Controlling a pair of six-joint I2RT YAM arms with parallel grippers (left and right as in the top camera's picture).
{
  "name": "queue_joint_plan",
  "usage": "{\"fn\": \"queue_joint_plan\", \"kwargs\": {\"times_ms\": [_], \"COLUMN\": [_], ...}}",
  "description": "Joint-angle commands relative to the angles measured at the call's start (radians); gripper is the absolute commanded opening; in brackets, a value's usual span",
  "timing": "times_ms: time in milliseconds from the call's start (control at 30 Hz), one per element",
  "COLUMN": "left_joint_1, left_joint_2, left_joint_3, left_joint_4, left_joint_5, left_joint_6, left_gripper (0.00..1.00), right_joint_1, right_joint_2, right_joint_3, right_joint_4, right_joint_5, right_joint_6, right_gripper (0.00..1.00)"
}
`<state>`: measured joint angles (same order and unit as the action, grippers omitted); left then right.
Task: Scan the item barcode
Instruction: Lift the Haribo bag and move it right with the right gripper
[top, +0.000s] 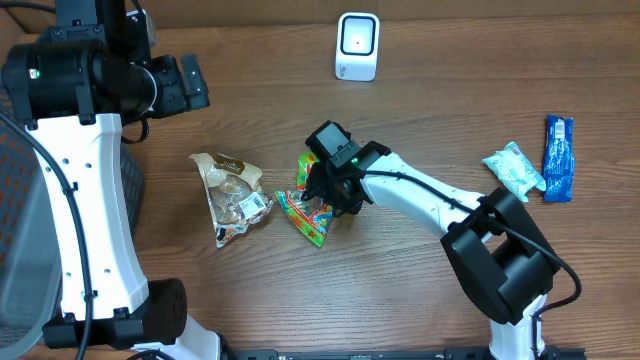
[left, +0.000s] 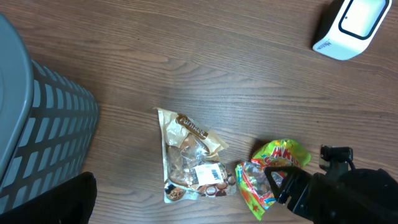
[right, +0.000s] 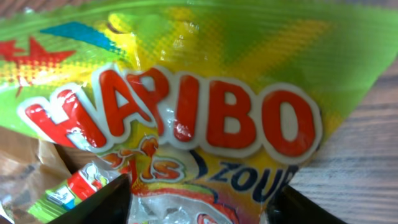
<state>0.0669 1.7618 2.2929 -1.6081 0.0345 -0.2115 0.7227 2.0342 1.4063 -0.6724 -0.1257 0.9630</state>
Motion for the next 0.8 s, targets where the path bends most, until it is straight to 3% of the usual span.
{"fn": "queue_joint_plan", "kwargs": {"times_ms": [0,33,100,233,400,700,767], "left_joint_1": [-0.004,-0.004,-0.004,-0.004,-0.004,-0.004,-0.004], "left_joint_2": [-0.016,-0.016,-0.016,-0.016,-0.016,-0.016,-0.016], "left_joint_3": [0.000,0.000,0.000,0.000,0.000,0.000,0.000], "left_joint_4": [0.000,0.000,0.000,0.000,0.000,0.000,0.000], "left_joint_5": [0.010,0.010,0.010,0.010,0.010,0.010,0.010], "left_joint_6": [-0.017,-0.017,-0.017,-0.017,-0.017,-0.017,-0.017], "left_gripper": [1.00,1.00,1.00,1.00,1.00,1.00,1.00], "right_joint_1": [0.013,0.013,0.013,0.006,-0.049,-0.299,-0.364], "right_joint_2": [0.026,0.026,0.026,0.023,0.000,-0.053,-0.053], "right_joint_3": [0.012,0.012,0.012,0.018,0.061,0.094,0.093], "right_joint_4": [0.003,0.003,0.003,0.005,-0.048,-0.205,-0.232], "right_joint_5": [0.004,0.004,0.000,-0.079,-0.203,-0.617,-0.683], "right_joint_6": [0.011,0.011,0.010,-0.061,-0.281,-0.296,-0.362], "right_gripper": [0.50,0.35,0.17,0.06,0.04,0.04,0.04]}}
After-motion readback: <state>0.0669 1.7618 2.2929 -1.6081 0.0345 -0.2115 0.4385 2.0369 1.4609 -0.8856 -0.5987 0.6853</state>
